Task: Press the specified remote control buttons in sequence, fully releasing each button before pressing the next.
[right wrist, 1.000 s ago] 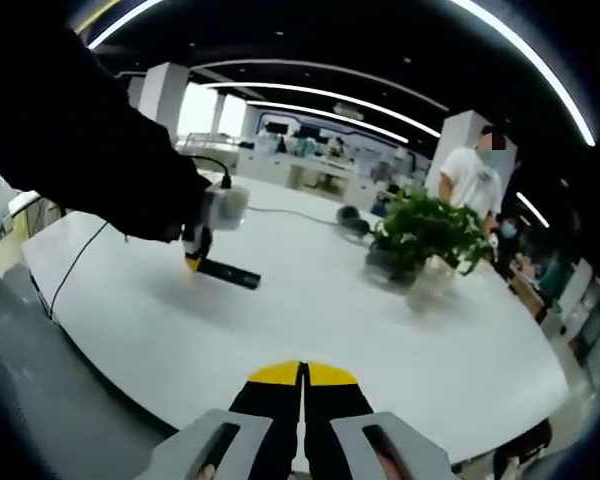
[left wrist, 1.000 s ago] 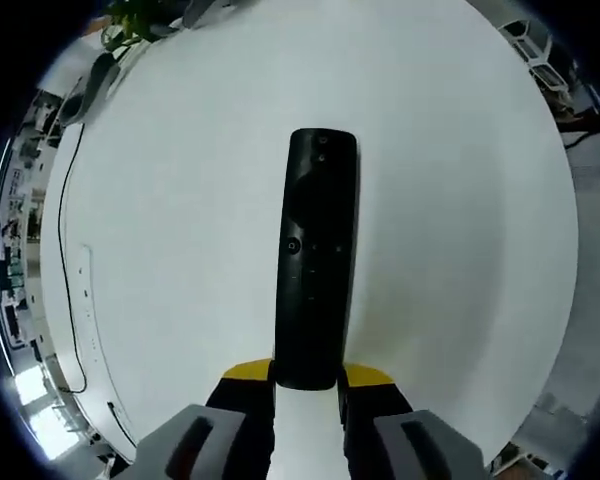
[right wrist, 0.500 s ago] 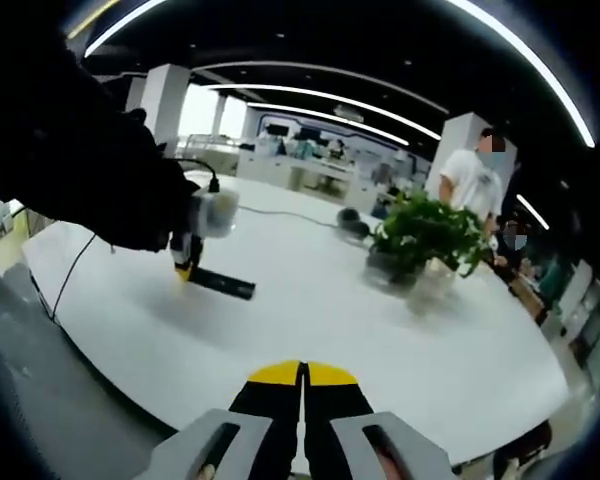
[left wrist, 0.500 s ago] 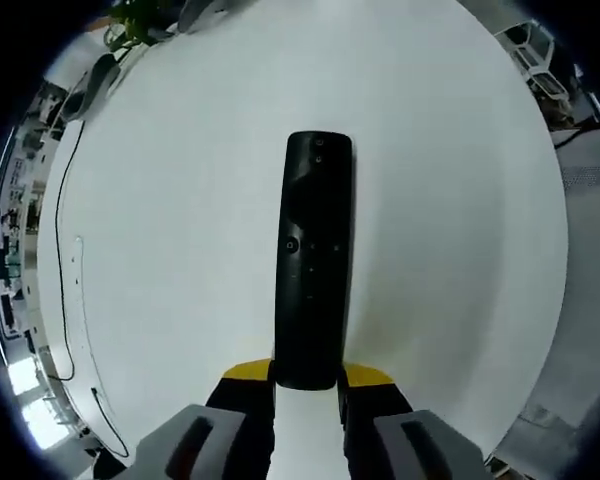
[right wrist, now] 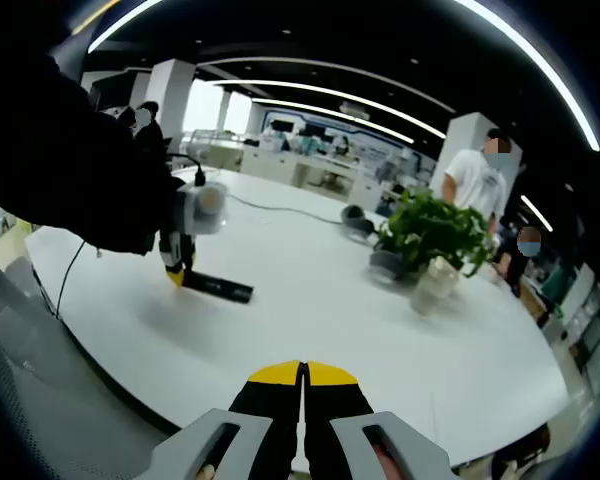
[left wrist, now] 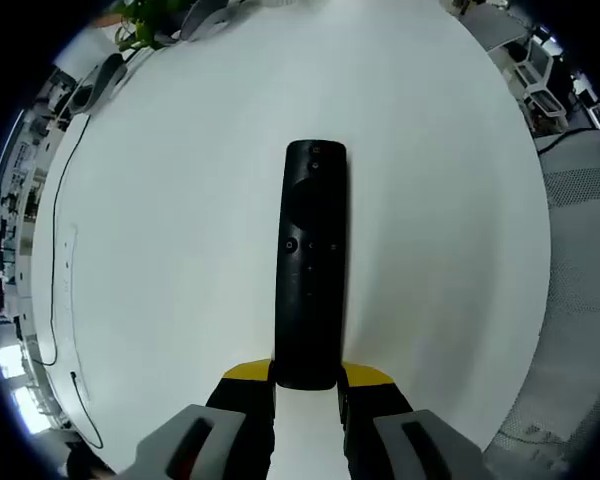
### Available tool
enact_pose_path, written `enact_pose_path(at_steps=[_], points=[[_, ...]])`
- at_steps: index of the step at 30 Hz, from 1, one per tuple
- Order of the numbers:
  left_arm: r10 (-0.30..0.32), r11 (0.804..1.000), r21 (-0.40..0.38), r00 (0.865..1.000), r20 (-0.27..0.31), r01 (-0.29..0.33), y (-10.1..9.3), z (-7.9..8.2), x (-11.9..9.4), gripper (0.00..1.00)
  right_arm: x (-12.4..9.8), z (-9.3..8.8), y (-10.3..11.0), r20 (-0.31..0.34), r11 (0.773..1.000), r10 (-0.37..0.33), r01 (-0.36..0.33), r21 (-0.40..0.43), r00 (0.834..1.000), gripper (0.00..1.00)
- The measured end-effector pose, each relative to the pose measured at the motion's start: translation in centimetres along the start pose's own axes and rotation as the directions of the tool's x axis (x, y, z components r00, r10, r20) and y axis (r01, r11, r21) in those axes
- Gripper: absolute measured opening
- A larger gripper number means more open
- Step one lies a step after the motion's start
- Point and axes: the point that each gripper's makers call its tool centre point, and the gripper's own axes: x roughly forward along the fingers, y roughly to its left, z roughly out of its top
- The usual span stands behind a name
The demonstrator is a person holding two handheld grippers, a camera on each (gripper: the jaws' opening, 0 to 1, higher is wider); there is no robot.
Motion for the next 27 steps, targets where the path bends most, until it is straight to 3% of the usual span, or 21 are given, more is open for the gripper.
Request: enact_pose_path(at_steps=[8, 27], points=[[-0.004, 1.0, 0.016, 1.0, 0.024, 0.004, -2.3, -0.2, -0.2, 0.24, 0.1, 0.0, 0.1, -0.005, 1.0, 0.008, -0.008, -0.012, 1.0, 0.0], [-0.01, 1.0, 0.0, 0.998, 0.06, 0.01, -5.5, -0.6, -0.4, 0.24, 0.1, 0.0, 0.5, -0.01, 0.999, 0.029, -0.029, -0.025, 1.0, 0.0]])
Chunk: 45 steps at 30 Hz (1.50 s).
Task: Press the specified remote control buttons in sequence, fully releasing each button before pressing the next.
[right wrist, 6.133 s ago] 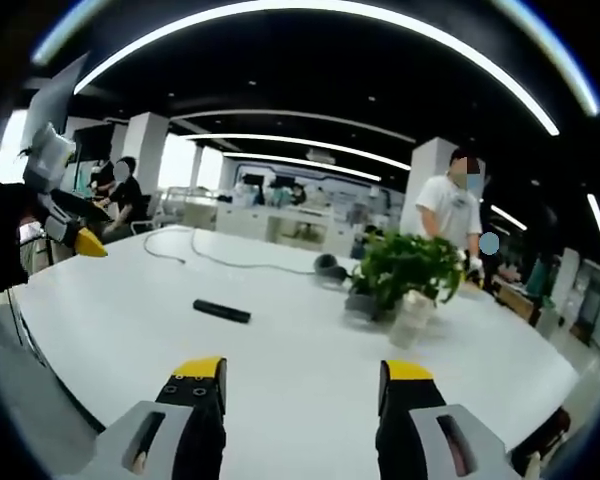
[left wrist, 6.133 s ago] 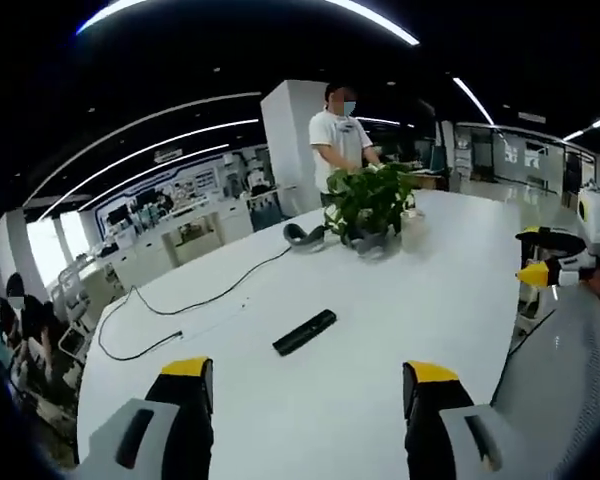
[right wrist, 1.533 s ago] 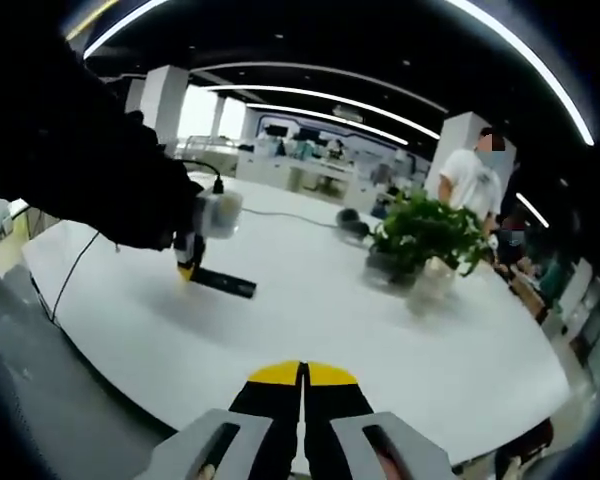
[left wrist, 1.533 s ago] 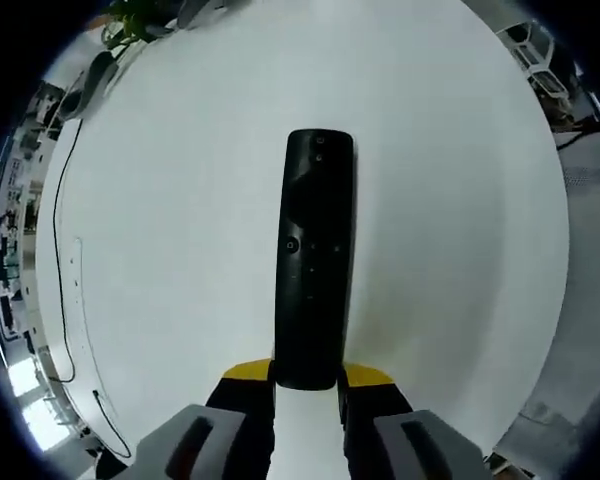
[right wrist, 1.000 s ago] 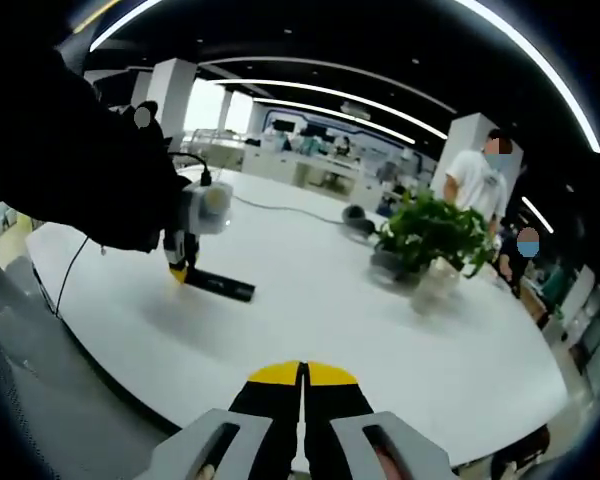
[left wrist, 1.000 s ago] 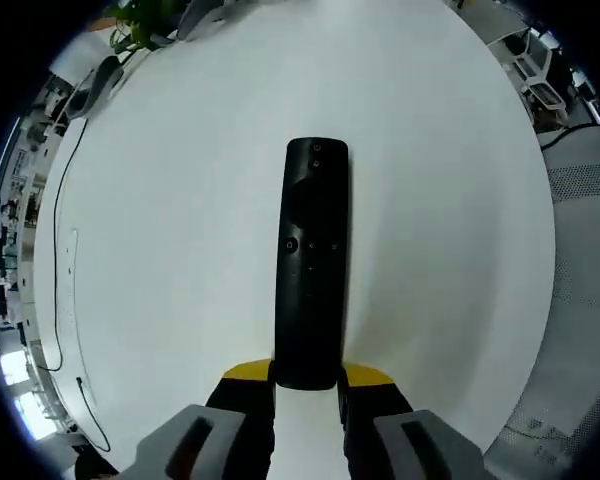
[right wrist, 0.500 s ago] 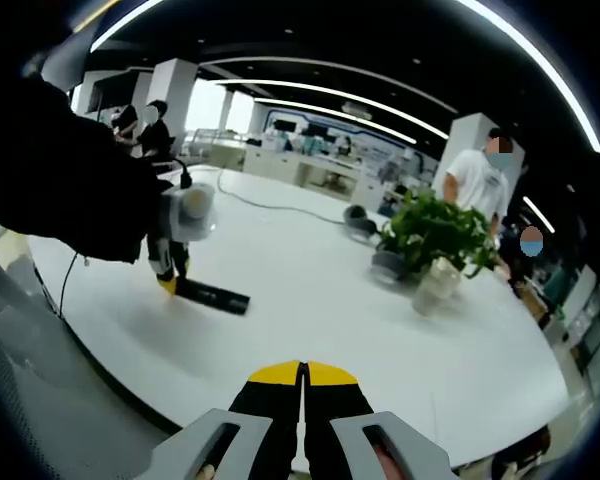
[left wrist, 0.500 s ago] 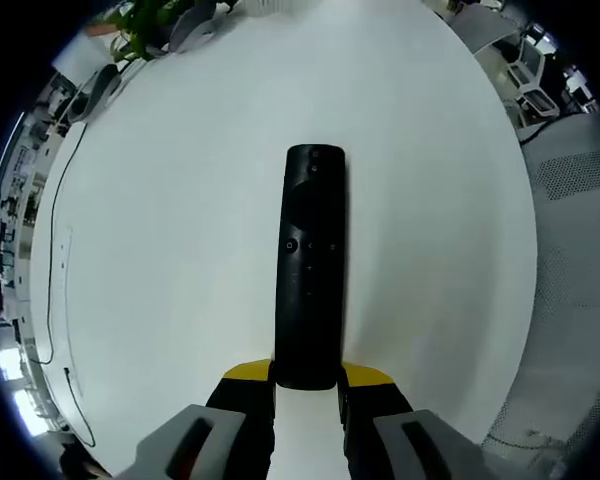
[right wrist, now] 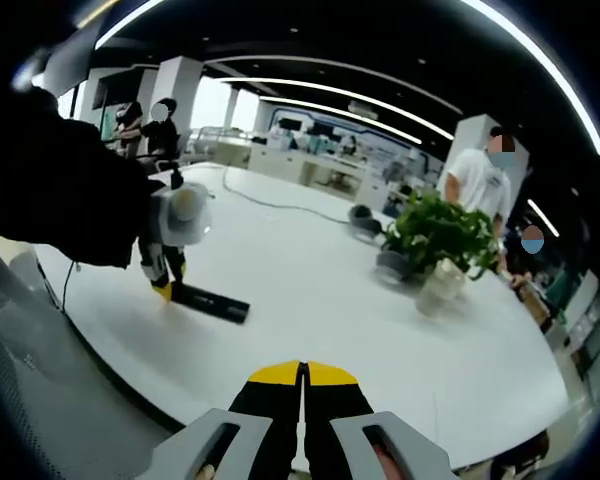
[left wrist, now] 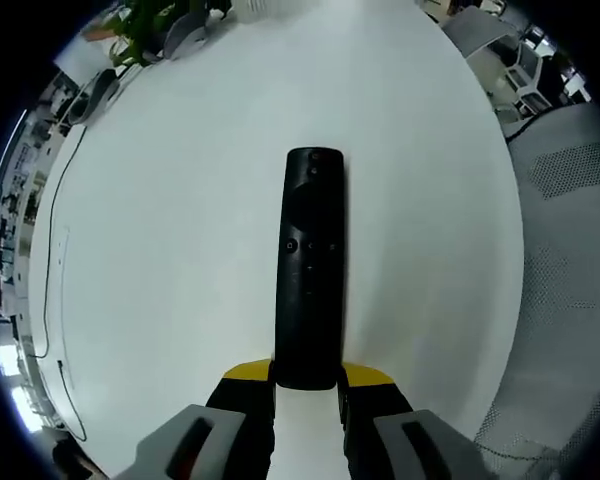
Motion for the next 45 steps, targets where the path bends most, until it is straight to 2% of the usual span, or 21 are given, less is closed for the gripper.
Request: enact_pose_path(at_steps=[9, 26, 37, 45], points=[[0.0, 0.999, 0.034, 1.0, 0.016, -0.001, -2.7, -0.3, -0.1, 0.24, 0.1, -0.1, 0.2, -0.006, 1.0, 0.005, -0.005, -0.014, 1.0, 0.0], [-0.003, 0.999, 0.048, 0.999, 0.044, 0.0, -6.5, -0.7, -0.3, 0.24, 0.0, -0.3, 0.5, -0.016, 0.999, 0.011, -0.012, -0.029, 1.0, 0.0], [-0.01, 0.999, 0.053, 0.997, 0.079, 0.006, -8.0, -0.7, -0.3, 0.24, 0.1, -0.3, 0.6, -0.022, 0.999, 0.012, -0.012, -0.032, 1.0, 0.0], [-0.013, 0.998, 0.069, 0.997, 0.08, 0.008, -8.9, -0.7, -0.4, 0.24, 0.2, -0.6, 0.6, -0.039, 0.999, 0.01, -0.011, -0.042, 0.999, 0.0]])
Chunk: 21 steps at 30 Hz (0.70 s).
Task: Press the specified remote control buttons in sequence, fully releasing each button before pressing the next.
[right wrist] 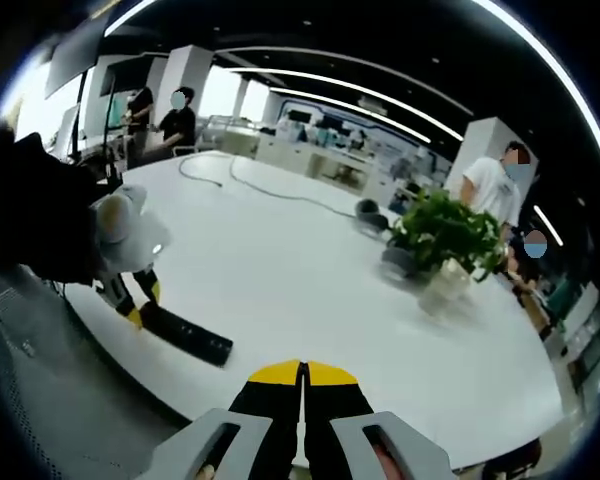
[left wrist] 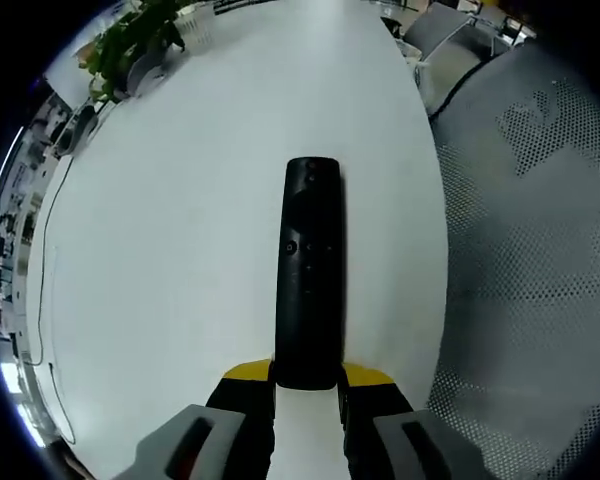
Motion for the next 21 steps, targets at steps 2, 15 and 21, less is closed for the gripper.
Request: enact_pose_path(at_steps=[2, 15, 21], points=[[-0.002, 1.0, 0.002, 1.0, 0.0, 0.002, -0.1, 0.0, 0.0, 0.24, 0.0, 0.0, -0.1, -0.002, 1.0, -0.002, 0.002, 0.004, 1.0, 0.0], [-0.006, 1.0, 0.001, 1.0, 0.018, 0.006, -1.0, 0.0, -0.2, 0.24, 0.2, 0.0, 0.4, -0.02, 0.999, 0.032, -0.032, 0.023, 0.999, 0.0], [-0.003, 1.0, -0.009, 1.0, 0.026, 0.004, -1.2, 0.0, -0.2, 0.24, 0.0, 0.7, 0.9, -0.016, 0.996, 0.084, -0.083, 0.033, 0.996, 0.0]])
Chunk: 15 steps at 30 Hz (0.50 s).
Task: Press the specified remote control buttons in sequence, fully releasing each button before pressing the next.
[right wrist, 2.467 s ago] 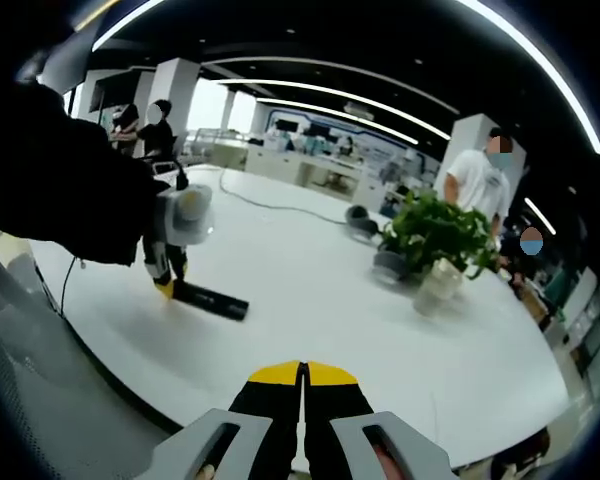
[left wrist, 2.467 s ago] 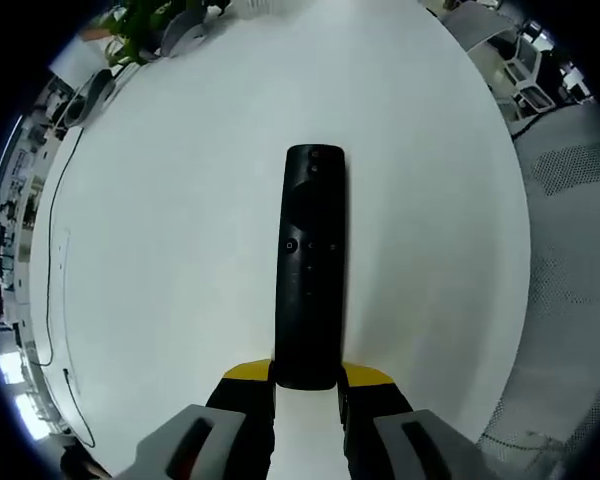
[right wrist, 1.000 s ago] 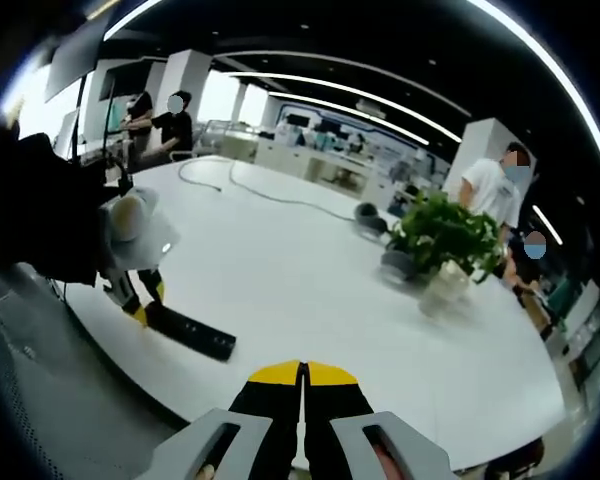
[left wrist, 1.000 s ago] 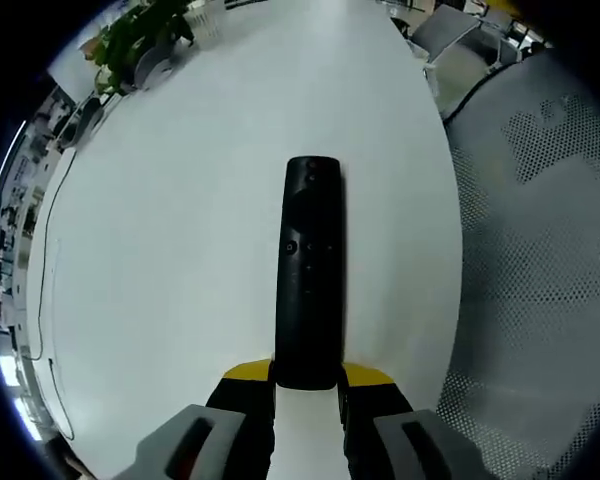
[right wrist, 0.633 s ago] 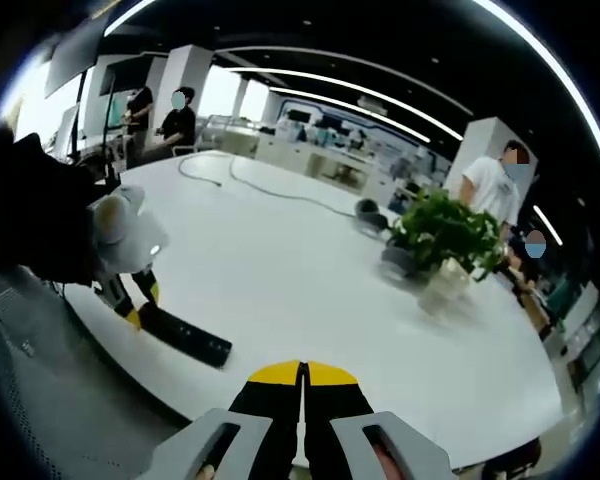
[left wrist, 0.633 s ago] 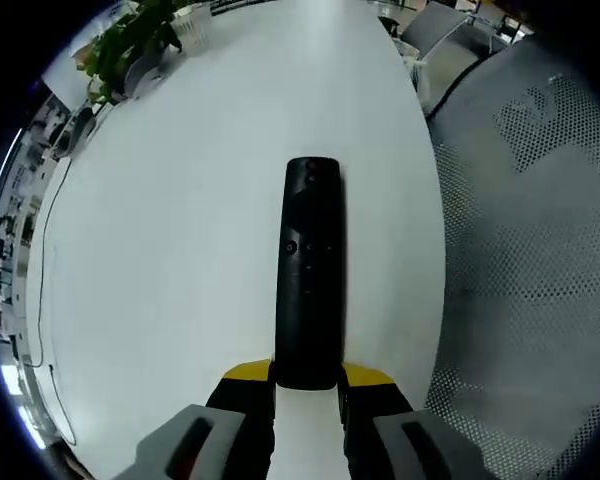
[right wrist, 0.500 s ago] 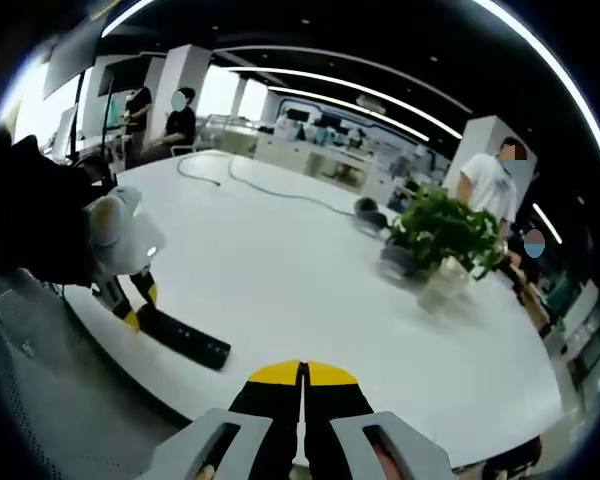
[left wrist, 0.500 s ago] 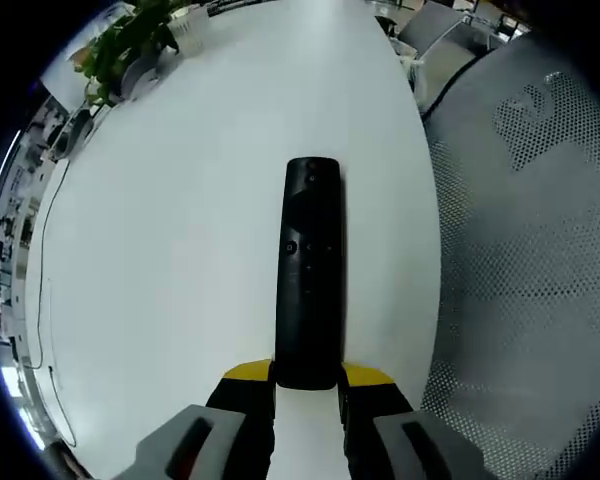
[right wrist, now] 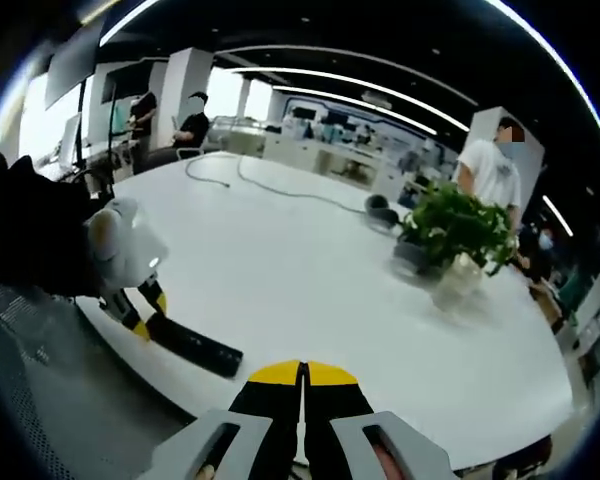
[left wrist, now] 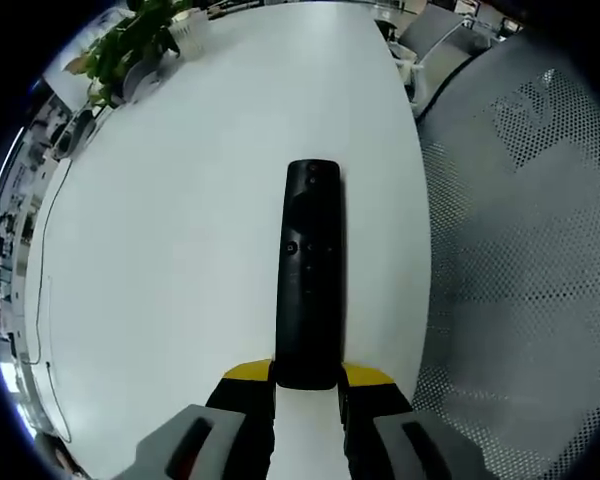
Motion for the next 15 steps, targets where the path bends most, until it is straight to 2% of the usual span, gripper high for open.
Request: enact_pose_path(at_steps=[3, 4, 5, 9, 15], points=[[-0.001, 1.0, -0.003, 1.0, -0.003, 0.001, -0.3, 0.0, 0.0, 0.24, -0.2, 2.2, 0.6, 0.02, 0.997, 0.072, -0.072, 0.007, 0.997, 0.0], [-0.001, 1.0, -0.002, 1.0, -0.003, 0.001, -0.4, 0.0, 0.0, 0.24, -0.2, 2.8, 0.9, 0.013, 0.995, 0.1, -0.1, 0.011, 0.995, 0.0], [0.0, 1.0, -0.003, 1.0, -0.004, 0.0, -0.5, 0.0, 0.0, 0.24, -0.2, 3.1, 1.0, -0.025, 0.994, 0.109, -0.108, 0.023, 0.994, 0.0], [0.001, 1.0, -0.004, 1.0, -0.005, -0.001, -1.2, 0.2, 0.1, 0.24, 0.6, 5.9, 2.0, 0.011, 0.989, 0.151, -0.151, 0.0, 0.988, 0.0], [0.0, 1.0, -0.003, 1.0, -0.005, 0.0, -2.4, 0.3, 0.1, 0.24, 2.7, 7.7, 3.2, -0.006, 0.979, 0.202, -0.202, -0.027, 0.979, 0.0]])
